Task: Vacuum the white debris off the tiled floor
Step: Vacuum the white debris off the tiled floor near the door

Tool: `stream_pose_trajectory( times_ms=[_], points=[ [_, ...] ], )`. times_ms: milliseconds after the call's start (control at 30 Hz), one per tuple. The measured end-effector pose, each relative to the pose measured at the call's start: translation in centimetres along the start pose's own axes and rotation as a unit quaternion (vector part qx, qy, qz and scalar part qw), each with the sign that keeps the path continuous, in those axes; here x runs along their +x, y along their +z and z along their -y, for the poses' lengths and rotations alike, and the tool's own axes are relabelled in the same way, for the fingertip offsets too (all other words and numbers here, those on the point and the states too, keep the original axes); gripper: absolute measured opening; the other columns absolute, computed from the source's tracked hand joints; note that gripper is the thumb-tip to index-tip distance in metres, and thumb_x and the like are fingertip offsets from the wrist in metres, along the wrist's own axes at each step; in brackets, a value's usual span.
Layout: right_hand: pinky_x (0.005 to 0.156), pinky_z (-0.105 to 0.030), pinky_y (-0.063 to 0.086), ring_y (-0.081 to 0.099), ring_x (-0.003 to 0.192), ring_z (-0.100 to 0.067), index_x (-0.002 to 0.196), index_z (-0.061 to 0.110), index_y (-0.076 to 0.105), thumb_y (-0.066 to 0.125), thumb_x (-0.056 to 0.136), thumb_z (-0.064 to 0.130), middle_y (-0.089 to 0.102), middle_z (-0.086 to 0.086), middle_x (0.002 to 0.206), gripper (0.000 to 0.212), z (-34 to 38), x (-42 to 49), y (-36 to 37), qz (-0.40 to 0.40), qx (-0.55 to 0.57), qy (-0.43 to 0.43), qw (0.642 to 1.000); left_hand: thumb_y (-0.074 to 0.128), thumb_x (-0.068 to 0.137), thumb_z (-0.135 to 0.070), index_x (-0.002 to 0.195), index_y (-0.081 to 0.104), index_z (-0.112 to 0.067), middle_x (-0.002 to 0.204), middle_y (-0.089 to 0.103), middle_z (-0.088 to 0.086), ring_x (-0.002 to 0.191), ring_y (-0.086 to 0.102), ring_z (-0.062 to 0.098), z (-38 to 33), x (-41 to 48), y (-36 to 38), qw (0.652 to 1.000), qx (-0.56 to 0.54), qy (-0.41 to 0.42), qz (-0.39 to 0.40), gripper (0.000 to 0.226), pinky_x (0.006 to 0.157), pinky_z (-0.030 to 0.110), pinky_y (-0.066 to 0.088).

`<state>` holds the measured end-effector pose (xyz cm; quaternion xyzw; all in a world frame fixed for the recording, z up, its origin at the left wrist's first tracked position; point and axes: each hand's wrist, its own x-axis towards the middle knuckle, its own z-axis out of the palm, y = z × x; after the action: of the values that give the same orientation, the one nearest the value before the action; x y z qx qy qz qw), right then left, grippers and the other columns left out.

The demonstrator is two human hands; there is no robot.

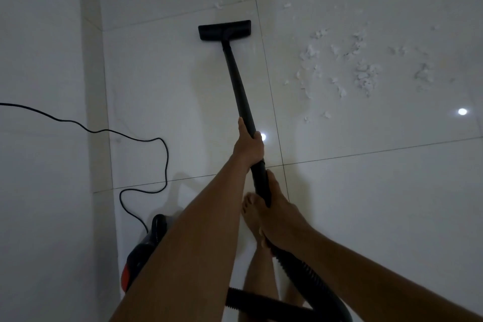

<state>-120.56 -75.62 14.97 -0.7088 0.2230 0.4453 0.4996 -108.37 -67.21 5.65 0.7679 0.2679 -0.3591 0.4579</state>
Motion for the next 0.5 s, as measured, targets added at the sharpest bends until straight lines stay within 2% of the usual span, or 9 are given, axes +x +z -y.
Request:
stream_pose_trajectory(
  times_ms=[133, 267, 333, 500],
  points=[
    [0.038, -0.02, 0.046, 0.055, 0.042, -0.01, 0.158, 0.049, -0.007, 0.037, 0.108, 0.043, 0.066, -0.012, 0.085, 0.067, -0.5, -1.0, -0.3, 0.006, 0.014, 0.004, 1.0, 0.036, 0.105, -0.031, 0.157, -0.013, -0.041, 0.129, 0.058, 0.024, 0.078, 0.059, 0.022, 0.5, -0.7, 0.7, 1.0, -0.027, -0.001, 0.004, 0.071, 0.092, 0.052, 0.056],
    [0.039, -0.021, 0.047, 0.056, 0.043, -0.01, 0.157, 0.05, -0.007, 0.038, 0.108, 0.043, 0.068, -0.012, 0.086, 0.067, -0.7, -1.9, -0.1, 0.002, 0.021, -0.003, 1.0, 0.035, 0.105, -0.033, 0.157, -0.013, -0.04, 0.133, 0.056, 0.02, 0.1, 0.066, 0.034, 0.6, -1.2, 0.9, 1.0, -0.019, -0.008, 0.001, 0.07, 0.095, 0.051, 0.055],
    [0.041, -0.023, 0.049, 0.057, 0.042, -0.009, 0.156, 0.053, -0.008, 0.039, 0.108, 0.043, 0.068, -0.01, 0.086, 0.068, -0.9, -2.0, 0.3, -0.001, 0.021, -0.014, 1.0, 0.034, 0.105, -0.033, 0.157, -0.013, -0.039, 0.134, 0.055, 0.02, 0.105, 0.065, 0.036, 0.8, -1.4, 0.8, 1.0, -0.019, -0.009, 0.002, 0.07, 0.096, 0.051, 0.054],
    [0.042, -0.02, 0.048, 0.055, 0.041, -0.006, 0.154, 0.057, -0.009, 0.039, 0.108, 0.04, 0.067, -0.009, 0.088, 0.068, -1.0, -2.2, 1.1, -0.009, 0.015, -0.047, 0.999, 0.035, 0.104, -0.034, 0.155, -0.011, -0.044, 0.135, 0.055, 0.022, 0.081, 0.06, 0.024, 1.6, -1.1, 0.4, 1.0, -0.028, -0.005, 0.008, 0.07, 0.093, 0.053, 0.056]
  ],
)
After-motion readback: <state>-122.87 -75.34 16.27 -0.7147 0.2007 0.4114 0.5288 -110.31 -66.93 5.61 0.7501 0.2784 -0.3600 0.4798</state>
